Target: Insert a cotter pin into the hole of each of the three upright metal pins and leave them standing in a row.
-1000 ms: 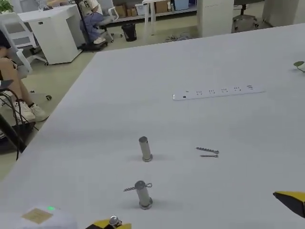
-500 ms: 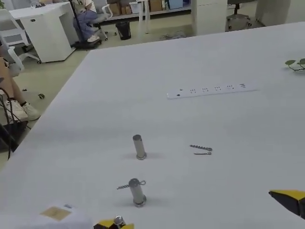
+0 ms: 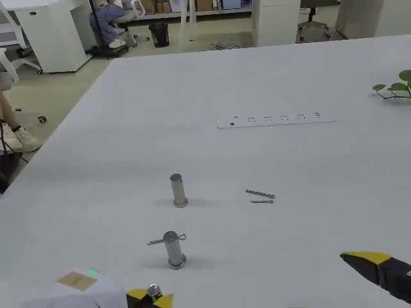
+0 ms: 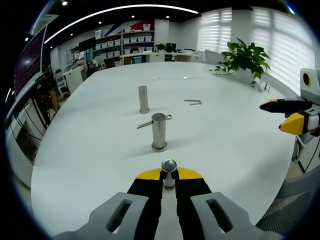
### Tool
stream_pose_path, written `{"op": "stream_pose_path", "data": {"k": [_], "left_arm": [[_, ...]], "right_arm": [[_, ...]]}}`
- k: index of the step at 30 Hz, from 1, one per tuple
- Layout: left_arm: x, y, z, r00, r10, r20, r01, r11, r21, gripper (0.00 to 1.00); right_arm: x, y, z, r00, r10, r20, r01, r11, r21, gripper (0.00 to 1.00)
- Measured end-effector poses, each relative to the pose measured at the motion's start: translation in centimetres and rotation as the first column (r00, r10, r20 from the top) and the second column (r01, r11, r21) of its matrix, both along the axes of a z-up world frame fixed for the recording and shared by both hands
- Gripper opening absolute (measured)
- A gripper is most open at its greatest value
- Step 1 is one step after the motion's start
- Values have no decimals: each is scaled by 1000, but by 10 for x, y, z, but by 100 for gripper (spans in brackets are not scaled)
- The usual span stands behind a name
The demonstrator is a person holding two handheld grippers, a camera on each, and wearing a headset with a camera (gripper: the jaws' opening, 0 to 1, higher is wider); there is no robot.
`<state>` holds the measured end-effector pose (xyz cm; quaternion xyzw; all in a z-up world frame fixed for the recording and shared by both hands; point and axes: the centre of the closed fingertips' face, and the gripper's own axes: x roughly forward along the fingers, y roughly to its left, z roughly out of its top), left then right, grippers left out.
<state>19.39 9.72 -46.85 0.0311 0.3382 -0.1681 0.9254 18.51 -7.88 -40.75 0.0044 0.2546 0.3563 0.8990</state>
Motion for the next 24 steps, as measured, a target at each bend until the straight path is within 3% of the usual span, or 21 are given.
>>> {"op": "stream_pose_path", "data": {"k": [13, 17, 19, 24], "left_arm": [[-2, -2, 0, 999, 11, 33, -11, 1000, 20, 5], [-3, -4, 1, 998, -31, 55, 29, 999, 39, 6], [-5, -8, 0, 998, -54, 38, 53, 998, 29, 10], [-7, -9, 14, 996, -65, 57, 67, 997, -26, 35]], "right_arm": [[-11, 11, 10, 1000, 8, 19, -8, 1000, -20, 61], [-15, 16, 14, 999, 21, 27, -20, 999, -30, 62], [-17, 19, 15, 999, 27, 28, -26, 999, -36, 62], [-23, 27, 19, 997, 70, 38, -67, 994, -81, 62]]}}
